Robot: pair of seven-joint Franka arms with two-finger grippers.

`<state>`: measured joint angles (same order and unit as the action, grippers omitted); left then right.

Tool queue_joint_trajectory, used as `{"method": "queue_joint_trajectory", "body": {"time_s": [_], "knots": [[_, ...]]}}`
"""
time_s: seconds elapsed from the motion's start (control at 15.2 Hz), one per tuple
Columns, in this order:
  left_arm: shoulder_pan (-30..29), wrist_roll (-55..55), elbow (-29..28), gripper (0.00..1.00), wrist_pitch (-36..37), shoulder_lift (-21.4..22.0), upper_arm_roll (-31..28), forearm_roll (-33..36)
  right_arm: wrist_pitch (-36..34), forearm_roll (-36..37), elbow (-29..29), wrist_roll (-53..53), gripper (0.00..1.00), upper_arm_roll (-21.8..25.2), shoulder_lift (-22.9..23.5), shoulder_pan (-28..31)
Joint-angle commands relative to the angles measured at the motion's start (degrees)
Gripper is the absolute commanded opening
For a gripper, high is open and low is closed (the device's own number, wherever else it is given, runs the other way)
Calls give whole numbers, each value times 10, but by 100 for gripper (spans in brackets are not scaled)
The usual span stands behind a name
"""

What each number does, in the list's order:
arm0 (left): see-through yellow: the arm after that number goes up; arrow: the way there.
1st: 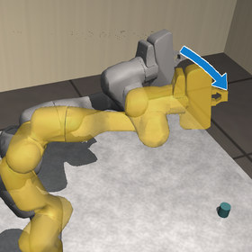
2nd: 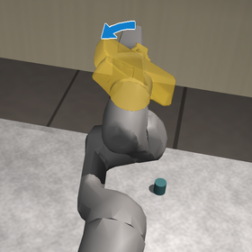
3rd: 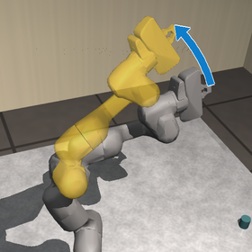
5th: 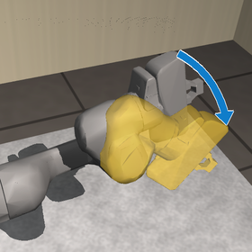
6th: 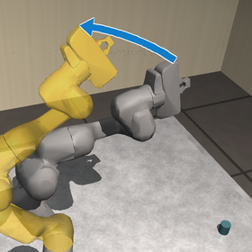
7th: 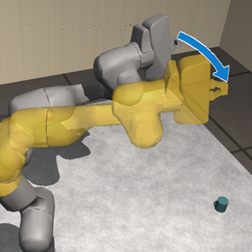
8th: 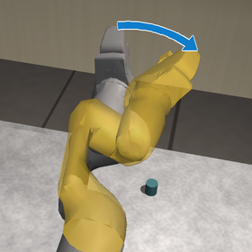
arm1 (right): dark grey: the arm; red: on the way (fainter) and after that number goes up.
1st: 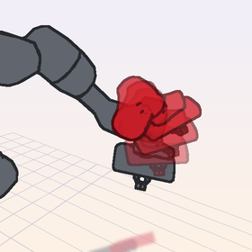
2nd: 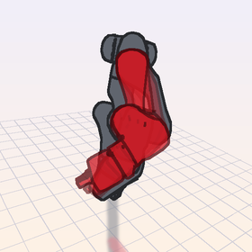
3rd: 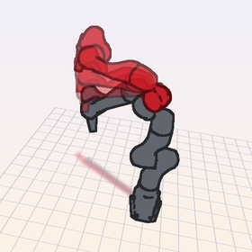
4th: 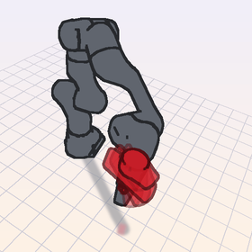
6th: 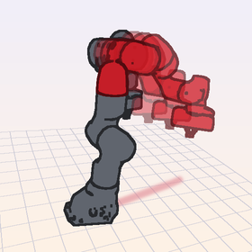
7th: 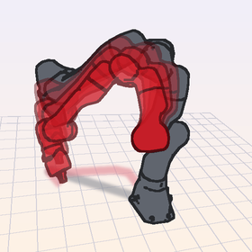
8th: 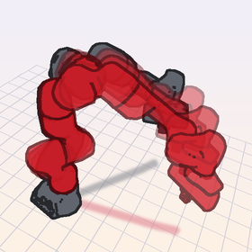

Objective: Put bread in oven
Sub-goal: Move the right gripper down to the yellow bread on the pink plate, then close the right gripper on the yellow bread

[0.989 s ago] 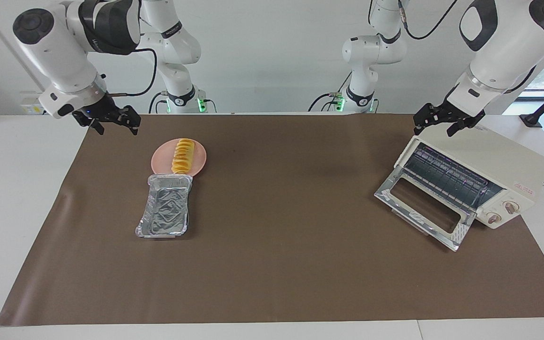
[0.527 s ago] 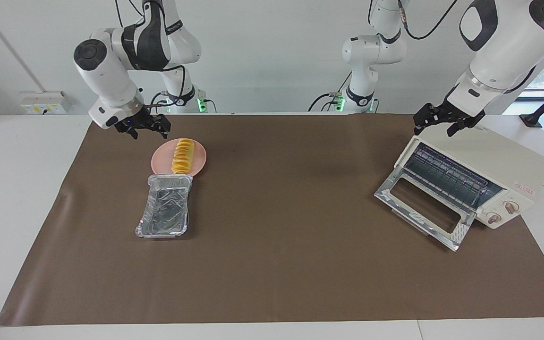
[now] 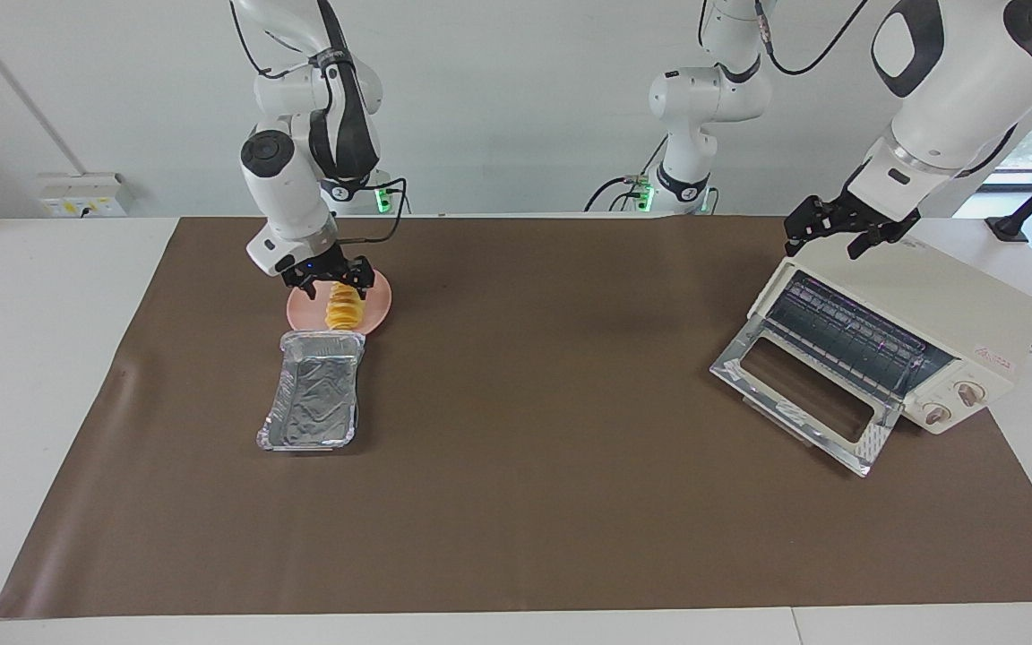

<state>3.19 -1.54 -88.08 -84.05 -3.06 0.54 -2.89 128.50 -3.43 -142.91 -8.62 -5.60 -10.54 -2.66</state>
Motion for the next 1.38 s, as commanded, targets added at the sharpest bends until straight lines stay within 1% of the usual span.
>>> {"method": "queue_joint_trajectory", "body": {"time_s": [0.0, 0.26, 0.33, 0.4, 0.46, 0.53, 0.59, 0.72, 0.79, 0.86, 1.12, 1.19, 1.32], "knots": [[-6, 1, 0, 100, -3, 6, 3, 3, 29, -7, -25, -4, 99, 1, -2, 1], [-6, 1, 0, 100, -3, 6, 3, 3, 75, -7, -70, -4, 98, 1, -4, 1], [-6, 1, 0, 100, -3, 6, 3, 3, 87, -7, -79, -5, 95, 1, -3, 1], [-6, 1, 0, 100, -3, 6, 3, 3, 96, -7, -86, -5, 89, 1, -3, 0], [-6, 1, 0, 100, -3, 6, 3, 3, 100, -7, -89, -5, 78, 1, -3, 0], [-6, 1, 0, 100, -3, 6, 3, 3, 100, -7, -89, -5, 62, 1, -3, 0], [-6, 1, 0, 100, -3, 6, 3, 3, 100, -7, -89, -5, 40, 1, -2, 0], [-6, 1, 0, 100, -3, 6, 3, 3, 99, -7, -88, -6, 3, 1, -2, 0], [-6, 1, 0, 100, -3, 6, 3, 3, 98, -7, -88, -6, 0, 1, -2, -2], [-6, 1, 0, 100, -3, 6, 3, 3, 98, -7, -88, -7, 0, 1, -2, -10], [-6, 1, 0, 100, -3, 6, 3, 3, 82, -8, -70, -23, 0, 1, -1, -11], [-6, 1, 0, 100, -3, 6, 3, 3, 54, -8, -53, -35, 0, 1, -4, -11], [-6, 1, -1, 100, -3, 6, 3, 3, -38, -10, 9, -37, 0, 1, -9, -10]]}}
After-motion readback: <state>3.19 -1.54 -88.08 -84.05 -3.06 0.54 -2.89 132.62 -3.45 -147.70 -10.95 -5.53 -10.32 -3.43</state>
